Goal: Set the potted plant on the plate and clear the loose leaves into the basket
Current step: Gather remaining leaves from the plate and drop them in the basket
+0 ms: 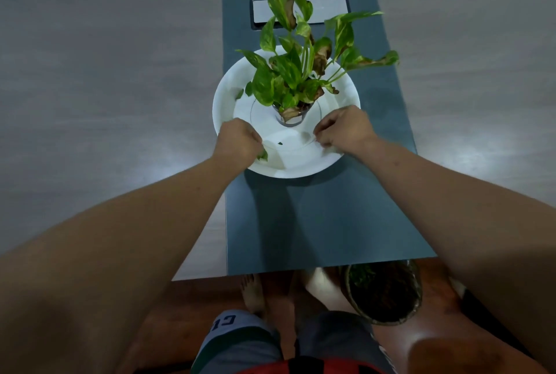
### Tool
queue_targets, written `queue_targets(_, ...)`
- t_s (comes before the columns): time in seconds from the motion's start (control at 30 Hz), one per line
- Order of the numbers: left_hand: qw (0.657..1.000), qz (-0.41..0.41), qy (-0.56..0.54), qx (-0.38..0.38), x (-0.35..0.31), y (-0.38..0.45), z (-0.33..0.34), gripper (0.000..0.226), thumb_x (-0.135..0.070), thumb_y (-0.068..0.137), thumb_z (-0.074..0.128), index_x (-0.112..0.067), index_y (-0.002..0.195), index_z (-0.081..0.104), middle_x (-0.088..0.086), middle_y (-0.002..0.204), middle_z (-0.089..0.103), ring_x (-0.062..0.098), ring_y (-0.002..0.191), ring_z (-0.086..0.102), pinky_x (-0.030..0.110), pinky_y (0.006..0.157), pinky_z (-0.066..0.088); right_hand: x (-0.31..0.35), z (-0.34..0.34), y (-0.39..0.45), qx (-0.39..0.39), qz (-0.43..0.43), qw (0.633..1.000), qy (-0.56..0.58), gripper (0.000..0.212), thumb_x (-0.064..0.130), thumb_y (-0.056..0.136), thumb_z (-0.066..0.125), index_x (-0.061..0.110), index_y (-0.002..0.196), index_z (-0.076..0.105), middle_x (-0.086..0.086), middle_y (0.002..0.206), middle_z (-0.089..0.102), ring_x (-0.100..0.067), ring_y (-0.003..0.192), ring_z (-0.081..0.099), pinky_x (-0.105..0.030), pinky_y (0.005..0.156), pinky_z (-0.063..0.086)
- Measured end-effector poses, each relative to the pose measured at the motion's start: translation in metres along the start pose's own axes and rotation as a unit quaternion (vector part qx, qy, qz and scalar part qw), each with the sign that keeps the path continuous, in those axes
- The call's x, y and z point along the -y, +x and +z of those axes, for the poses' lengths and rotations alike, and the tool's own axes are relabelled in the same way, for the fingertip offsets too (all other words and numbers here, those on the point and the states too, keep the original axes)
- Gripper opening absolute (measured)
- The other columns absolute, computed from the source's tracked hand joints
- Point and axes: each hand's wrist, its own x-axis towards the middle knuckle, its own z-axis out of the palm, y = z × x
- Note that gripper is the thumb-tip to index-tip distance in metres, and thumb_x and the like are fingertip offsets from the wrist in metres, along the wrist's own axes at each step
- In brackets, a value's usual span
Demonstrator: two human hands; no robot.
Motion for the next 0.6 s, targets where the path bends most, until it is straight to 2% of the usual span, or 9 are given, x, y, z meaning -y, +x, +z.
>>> queue_targets(0.07, 1.0, -0.013, -0.009, -0.012, 0.001, 0.001, -0.004, 0.016, -0.006, 0.075, 0.07, -0.002, 0.087, 0.079, 0.008, 0.097, 0.075, 0.02, 0.096, 0.067, 0.021, 0.075, 0.046, -0.001, -0.002, -0.006, -0.011, 0.032, 0.997, 0.068, 0.019, -0.002, 0.068, 0.07, 0.011, 0.078, 0.08, -0.003, 0.073, 0.072, -0.01, 0.059, 0.062, -0.02, 0.064, 0.057)
queue_targets(0.13, 0.999, -0.032, -0.02, -0.018, 0.0, 0.003, -0.003, 0.018, -0.01, 0.078, 0.066, -0.001, 0.086, 0.079, 0.007, 0.093, 0.075, 0.018, 0.089, 0.066, 0.021, 0.069, 0.046, -0.005, -0.004, -0.013, -0.013, 0.063, 0.989, 0.136, 0.016, -0.003, 0.069, 0.07, 0.008, 0.076, 0.078, -0.006, 0.068, 0.071, -0.015, 0.055, 0.065, -0.024, 0.066, 0.059)
queue_targets(0.2, 0.995, -0.08, -0.054, -0.006, -0.001, 0.002, -0.005, 0.017, -0.015, 0.073, 0.069, -0.003, 0.082, 0.077, 0.006, 0.086, 0.071, 0.014, 0.08, 0.062, 0.021, 0.061, 0.046, -0.009, -0.005, -0.019, -0.009, 0.078, 0.98, 0.183, 0.013, -0.005, 0.071, 0.07, 0.006, 0.075, 0.076, -0.009, 0.07, 0.07, -0.019, 0.055, 0.065, -0.027, 0.067, 0.062)
queue_targets(0.3, 0.968, -0.133, -0.208, 0.05, 0.0, -0.002, -0.01, 0.018, -0.012, 0.061, 0.073, -0.011, 0.078, 0.067, 0.003, 0.084, 0.065, 0.017, 0.078, 0.06, 0.026, 0.074, 0.051, -0.014, -0.003, -0.033, -0.016, 0.096, 0.968, 0.232, 0.011, -0.009, 0.072, 0.069, 0.0, 0.075, 0.073, -0.01, 0.076, 0.068, -0.023, 0.058, 0.064, -0.031, 0.07, 0.063)
queue_targets(0.37, 0.957, -0.143, -0.243, 0.067, 0.003, -0.01, -0.01, 0.015, -0.007, 0.064, 0.073, -0.011, 0.075, 0.063, 0.004, 0.08, 0.064, 0.016, 0.073, 0.059, 0.028, 0.074, 0.052, -0.018, -0.003, -0.045, -0.03, 0.11, 0.954, 0.276, 0.011, -0.012, 0.073, 0.069, -0.003, 0.077, 0.072, -0.011, 0.073, 0.068, -0.023, 0.062, 0.064, -0.027, 0.066, 0.063)
queue_targets(0.43, 0.953, -0.143, -0.258, 0.073, 0.003, -0.019, -0.009, 0.021, -0.008, 0.056, 0.071, -0.014, 0.073, 0.062, 0.003, 0.078, 0.056, 0.013, 0.075, 0.052, 0.029, 0.072, 0.044, -0.021, -0.005, -0.057, -0.049, 0.121, 0.936, 0.328, 0.011, -0.013, 0.074, 0.069, -0.002, 0.074, 0.069, -0.012, 0.074, 0.067, -0.024, 0.065, 0.066, -0.024, 0.063, 0.062)
queue_targets(0.5, 0.947, -0.119, -0.281, 0.103, -0.008, -0.032, -0.005, 0.015, -0.004, 0.059, 0.069, -0.013, 0.066, 0.059, 0.004, 0.079, 0.051, 0.012, 0.079, 0.047, 0.03, 0.075, 0.037, -0.027, -0.01, -0.075, -0.079, 0.123, 0.915, 0.377, 0.015, -0.013, 0.076, 0.067, 0.0, 0.071, 0.066, -0.011, 0.075, 0.066, -0.022, 0.065, 0.065, -0.022, 0.059, 0.062)
queue_targets(0.6, 0.934, -0.12, -0.314, 0.123, -0.03, -0.054, 0.003, 0.013, -0.009, 0.06, 0.07, -0.016, 0.071, 0.065, 0.002, 0.077, 0.058, 0.013, 0.074, 0.052, 0.027, 0.075, 0.038, -0.041, -0.02, -0.101, -0.121, 0.118, 0.884, 0.436, 0.019, -0.015, 0.078, 0.063, 0.002, 0.069, 0.064, -0.008, 0.077, 0.065, -0.018, 0.064, 0.063, -0.018, 0.054, 0.058)
